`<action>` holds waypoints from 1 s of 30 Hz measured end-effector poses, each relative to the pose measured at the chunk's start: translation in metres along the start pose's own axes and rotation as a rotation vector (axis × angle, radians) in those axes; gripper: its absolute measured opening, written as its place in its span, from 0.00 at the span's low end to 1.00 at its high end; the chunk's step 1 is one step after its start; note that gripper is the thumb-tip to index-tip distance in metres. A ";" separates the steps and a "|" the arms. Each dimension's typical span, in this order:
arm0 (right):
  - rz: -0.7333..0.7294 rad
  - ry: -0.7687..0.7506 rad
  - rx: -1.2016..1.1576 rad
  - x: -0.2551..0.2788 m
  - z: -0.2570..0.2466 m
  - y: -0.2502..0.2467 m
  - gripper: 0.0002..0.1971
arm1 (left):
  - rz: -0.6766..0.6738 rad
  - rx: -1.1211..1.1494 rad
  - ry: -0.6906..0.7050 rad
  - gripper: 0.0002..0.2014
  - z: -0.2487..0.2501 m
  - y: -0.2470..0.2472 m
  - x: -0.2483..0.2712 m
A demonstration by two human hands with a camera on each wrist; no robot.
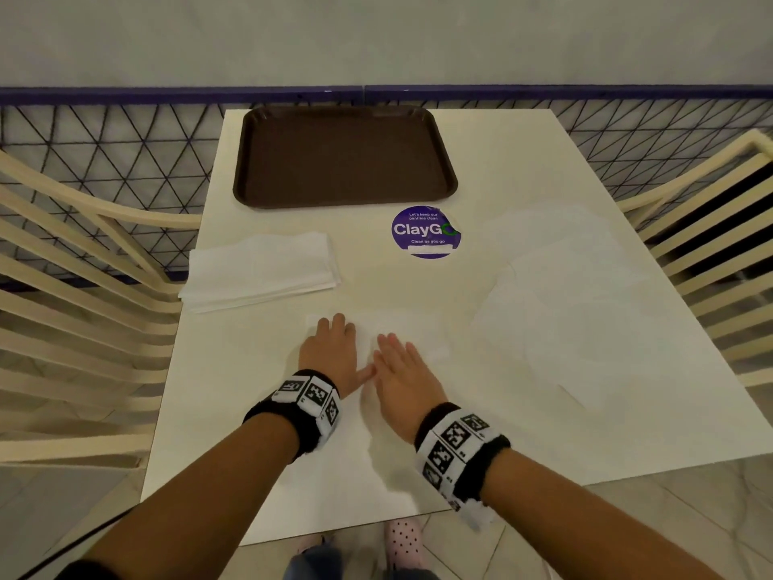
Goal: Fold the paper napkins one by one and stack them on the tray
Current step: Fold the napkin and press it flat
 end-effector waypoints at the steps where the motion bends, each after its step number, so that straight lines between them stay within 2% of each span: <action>1: -0.093 0.011 -0.036 0.004 -0.006 0.007 0.40 | 0.011 0.003 0.008 0.35 0.000 0.000 0.000; 4: -0.194 0.104 -0.138 0.011 -0.008 0.017 0.56 | 0.028 -0.002 0.023 0.37 0.000 0.002 0.001; 6: -0.219 0.139 -0.122 0.018 0.000 0.018 0.57 | 0.030 -0.014 0.025 0.39 -0.001 0.002 0.000; 8: -0.231 0.199 -0.106 0.024 0.015 0.019 0.51 | 0.027 -0.005 0.022 0.40 -0.002 0.001 -0.001; 10: -0.241 0.292 -0.144 0.031 0.030 0.013 0.33 | 0.021 0.014 0.025 0.40 -0.001 0.001 -0.002; 12: -0.253 0.332 -0.169 0.035 0.040 0.007 0.26 | 0.010 0.025 0.015 0.39 -0.001 0.001 -0.002; 15: -0.291 0.318 -0.143 0.034 0.042 0.001 0.25 | 0.048 -0.017 0.068 0.35 0.007 -0.001 0.003; 20: -0.350 0.310 -0.034 0.027 0.041 -0.008 0.27 | 0.093 -0.042 0.377 0.25 0.057 0.019 0.032; 24: -0.370 0.301 0.064 0.025 0.041 -0.016 0.25 | 0.079 -0.076 0.309 0.27 0.053 0.029 0.034; 26: -0.355 0.293 0.102 0.025 0.040 -0.022 0.22 | 0.041 -0.052 0.246 0.26 0.035 0.031 0.034; 30: -0.359 0.269 0.091 0.021 0.040 -0.032 0.19 | 0.117 -0.056 0.128 0.23 -0.016 0.044 0.042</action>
Point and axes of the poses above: each hand's wrist, its own x-axis away from the middle knuckle, its own y-axis out of the palm, z = x × y, the point moved 3 cm from there along -x, towards the middle knuckle, and after that the axes turned 9 degrees about -z, right-handed, at the moved point
